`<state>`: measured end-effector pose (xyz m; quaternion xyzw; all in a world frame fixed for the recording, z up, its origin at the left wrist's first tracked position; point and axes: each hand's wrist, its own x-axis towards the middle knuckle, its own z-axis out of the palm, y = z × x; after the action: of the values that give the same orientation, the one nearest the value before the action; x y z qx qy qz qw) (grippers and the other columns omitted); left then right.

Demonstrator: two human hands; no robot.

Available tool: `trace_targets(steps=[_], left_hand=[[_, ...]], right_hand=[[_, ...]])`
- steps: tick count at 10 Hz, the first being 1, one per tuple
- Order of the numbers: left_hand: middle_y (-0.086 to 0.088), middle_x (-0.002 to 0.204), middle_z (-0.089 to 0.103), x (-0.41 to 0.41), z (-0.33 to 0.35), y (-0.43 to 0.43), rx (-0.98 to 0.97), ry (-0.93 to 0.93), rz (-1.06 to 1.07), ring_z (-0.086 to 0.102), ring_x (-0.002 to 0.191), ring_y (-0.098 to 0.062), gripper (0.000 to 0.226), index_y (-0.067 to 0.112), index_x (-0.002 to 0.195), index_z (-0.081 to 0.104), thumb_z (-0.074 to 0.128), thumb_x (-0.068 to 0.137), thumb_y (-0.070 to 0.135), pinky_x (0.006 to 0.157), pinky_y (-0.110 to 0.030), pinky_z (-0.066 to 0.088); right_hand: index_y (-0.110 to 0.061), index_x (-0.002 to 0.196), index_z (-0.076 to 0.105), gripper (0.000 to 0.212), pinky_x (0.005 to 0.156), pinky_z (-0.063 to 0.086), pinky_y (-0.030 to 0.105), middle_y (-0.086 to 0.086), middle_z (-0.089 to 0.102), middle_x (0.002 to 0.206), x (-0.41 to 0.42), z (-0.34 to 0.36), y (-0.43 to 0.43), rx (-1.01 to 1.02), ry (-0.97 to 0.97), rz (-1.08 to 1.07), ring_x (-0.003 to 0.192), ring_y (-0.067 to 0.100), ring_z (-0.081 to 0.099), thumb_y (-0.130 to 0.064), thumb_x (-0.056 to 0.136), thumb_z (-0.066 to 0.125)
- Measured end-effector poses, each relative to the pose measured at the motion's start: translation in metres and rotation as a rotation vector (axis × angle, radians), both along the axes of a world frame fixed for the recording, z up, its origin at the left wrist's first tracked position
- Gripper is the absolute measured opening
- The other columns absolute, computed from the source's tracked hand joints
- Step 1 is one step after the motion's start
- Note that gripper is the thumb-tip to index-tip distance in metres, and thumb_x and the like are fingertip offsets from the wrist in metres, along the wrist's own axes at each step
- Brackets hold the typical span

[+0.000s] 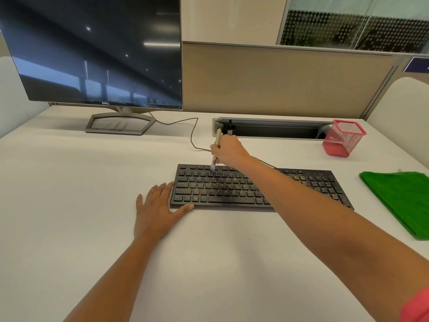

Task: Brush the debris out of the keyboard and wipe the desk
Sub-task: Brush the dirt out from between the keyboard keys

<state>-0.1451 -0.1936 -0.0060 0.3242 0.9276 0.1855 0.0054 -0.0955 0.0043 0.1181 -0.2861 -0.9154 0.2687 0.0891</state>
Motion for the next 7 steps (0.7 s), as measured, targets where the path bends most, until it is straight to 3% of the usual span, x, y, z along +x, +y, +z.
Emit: trace_targets(steps=[1, 2, 3, 4, 5, 6, 7], left_hand=[[0.008, 0.154, 0.026, 0.0, 0.0, 0.0, -0.001, -0.001, 0.002, 0.012, 0.144, -0.01, 0.108, 0.032, 0.148, 0.023, 0.009, 0.057, 0.089, 0.116, -0.044, 0.003], [0.008, 0.154, 0.026, 0.0, 0.0, -0.001, 0.001, -0.001, 0.003, 0.012, 0.144, -0.01, 0.108, 0.032, 0.148, 0.023, 0.009, 0.057, 0.089, 0.116, -0.045, 0.004], [0.008, 0.153, 0.027, 0.001, -0.001, -0.001, 0.011, -0.003, 0.003, 0.013, 0.144, -0.01, 0.108, 0.032, 0.147, 0.024, 0.01, 0.057, 0.089, 0.116, -0.045, 0.004], [0.008, 0.153, 0.028, 0.0, -0.001, 0.0, 0.019, 0.003, -0.004, 0.014, 0.143, -0.01, 0.106, 0.032, 0.147, 0.024, 0.011, 0.058, 0.089, 0.116, -0.045, 0.004], [0.008, 0.152, 0.028, 0.0, 0.0, 0.0, 0.023, 0.011, -0.006, 0.014, 0.143, -0.01, 0.106, 0.032, 0.147, 0.024, 0.011, 0.059, 0.089, 0.116, -0.046, 0.005], [0.008, 0.153, 0.028, 0.0, -0.001, -0.001, 0.021, 0.002, 0.0, 0.014, 0.143, -0.01, 0.107, 0.032, 0.147, 0.025, 0.011, 0.058, 0.089, 0.116, -0.045, 0.004], [0.008, 0.153, 0.028, -0.001, -0.001, 0.0, 0.02, 0.005, 0.001, 0.014, 0.143, -0.01, 0.107, 0.032, 0.147, 0.025, 0.011, 0.058, 0.089, 0.116, -0.045, 0.005]], right_hand=[[0.006, 0.1, 0.059, 0.025, 0.081, 0.054, 0.034, 0.019, 0.067, 0.098, -0.001, -0.002, -0.004, -0.07, -0.109, 0.013, 0.088, 0.032, 0.068, -0.014, 0.095, 0.045], [-0.001, 0.082, 0.052, 0.02, 0.07, 0.055, 0.028, 0.012, 0.063, 0.069, -0.001, 0.004, -0.005, -0.127, -0.197, 0.02, 0.057, 0.023, 0.066, -0.013, 0.095, 0.043], [0.001, 0.086, 0.055, 0.021, 0.063, 0.052, 0.024, 0.014, 0.065, 0.072, -0.003, 0.006, -0.002, -0.189, -0.12, -0.031, 0.053, 0.02, 0.063, -0.013, 0.095, 0.043], [0.008, 0.101, 0.062, 0.028, 0.078, 0.057, 0.035, 0.021, 0.068, 0.096, -0.006, 0.003, 0.0, -0.208, 0.041, -0.089, 0.077, 0.031, 0.07, -0.014, 0.096, 0.045], [0.006, 0.105, 0.063, 0.03, 0.083, 0.056, 0.038, 0.02, 0.067, 0.103, -0.006, -0.001, -0.006, -0.231, 0.092, -0.079, 0.086, 0.03, 0.07, -0.019, 0.097, 0.048], [0.007, 0.102, 0.061, 0.028, 0.084, 0.055, 0.04, 0.018, 0.067, 0.1, -0.005, -0.003, -0.009, -0.203, 0.0, -0.024, 0.082, 0.03, 0.069, -0.018, 0.096, 0.048], [0.001, 0.084, 0.055, 0.021, 0.067, 0.054, 0.025, 0.012, 0.064, 0.081, -0.002, 0.002, -0.012, -0.188, -0.16, 0.051, 0.05, 0.014, 0.061, -0.014, 0.096, 0.045]])
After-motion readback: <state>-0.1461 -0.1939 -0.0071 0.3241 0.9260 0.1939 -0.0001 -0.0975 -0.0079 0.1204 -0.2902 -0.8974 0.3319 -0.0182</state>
